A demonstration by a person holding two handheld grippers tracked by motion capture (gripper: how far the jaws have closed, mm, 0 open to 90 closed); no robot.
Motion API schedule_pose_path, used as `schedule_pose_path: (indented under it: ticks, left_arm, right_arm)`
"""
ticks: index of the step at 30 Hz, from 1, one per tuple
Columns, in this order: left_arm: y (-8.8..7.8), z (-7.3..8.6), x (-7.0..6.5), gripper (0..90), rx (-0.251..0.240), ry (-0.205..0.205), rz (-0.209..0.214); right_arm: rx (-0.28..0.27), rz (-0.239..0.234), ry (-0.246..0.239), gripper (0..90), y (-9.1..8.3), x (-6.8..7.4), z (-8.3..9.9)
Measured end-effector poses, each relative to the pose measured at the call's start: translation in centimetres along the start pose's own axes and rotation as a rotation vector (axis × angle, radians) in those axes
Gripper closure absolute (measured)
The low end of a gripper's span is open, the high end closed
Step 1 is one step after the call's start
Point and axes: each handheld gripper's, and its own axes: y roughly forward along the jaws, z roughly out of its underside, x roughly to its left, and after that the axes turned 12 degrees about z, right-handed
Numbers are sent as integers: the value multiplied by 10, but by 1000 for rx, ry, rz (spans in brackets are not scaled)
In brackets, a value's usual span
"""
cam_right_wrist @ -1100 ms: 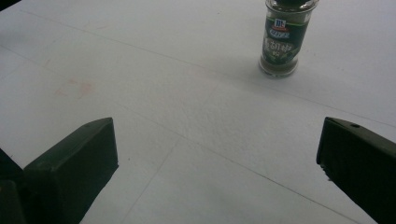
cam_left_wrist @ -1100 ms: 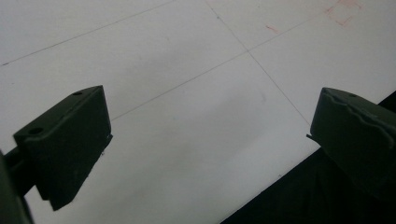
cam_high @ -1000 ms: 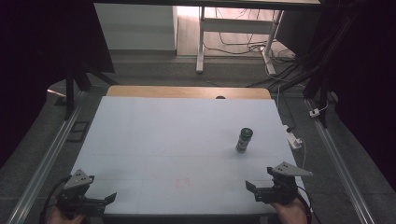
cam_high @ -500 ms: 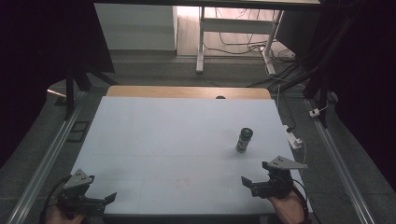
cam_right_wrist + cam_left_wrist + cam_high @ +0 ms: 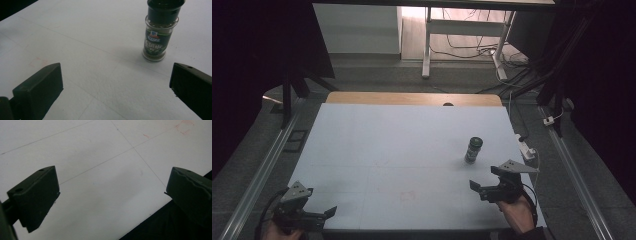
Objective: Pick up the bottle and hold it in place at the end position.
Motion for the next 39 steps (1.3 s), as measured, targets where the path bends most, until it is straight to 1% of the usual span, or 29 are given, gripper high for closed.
schedule_pose_path:
  ticks: [6, 9, 14, 16, 17, 19, 26, 35, 39]
  left_arm:
    - [0, 0, 0, 0, 0, 2, 1]
    - [0, 0, 0, 0, -1, 2, 3]
    - [0, 0, 0, 0, -1, 3, 5]
    - [0, 0, 1, 0, -1, 3, 6]
    - [0, 0, 1, 0, -2, 2, 7]
    - [0, 0, 1, 0, -1, 2, 7]
    - [1, -1, 1, 0, 1, 3, 8]
    - [1, -1, 1, 0, 5, 0, 7]
    - [1, -1, 1, 0, 5, -1, 8]
  right_arm:
    - [10, 16, 6, 0, 13, -7, -5]
    - [19, 13, 13, 0, 19, -10, -8]
    - [33, 41, -10, 0, 31, -14, -12]
    - [37, 47, -11, 0, 33, -15, -13]
    - [35, 53, -12, 0, 37, -19, -15]
    - [39, 61, -10, 0, 40, -21, -17]
    - [52, 64, -15, 0, 54, -27, -25]
    - [63, 63, -15, 0, 76, -35, -33]
    - [72, 66, -40, 0, 86, -38, -34]
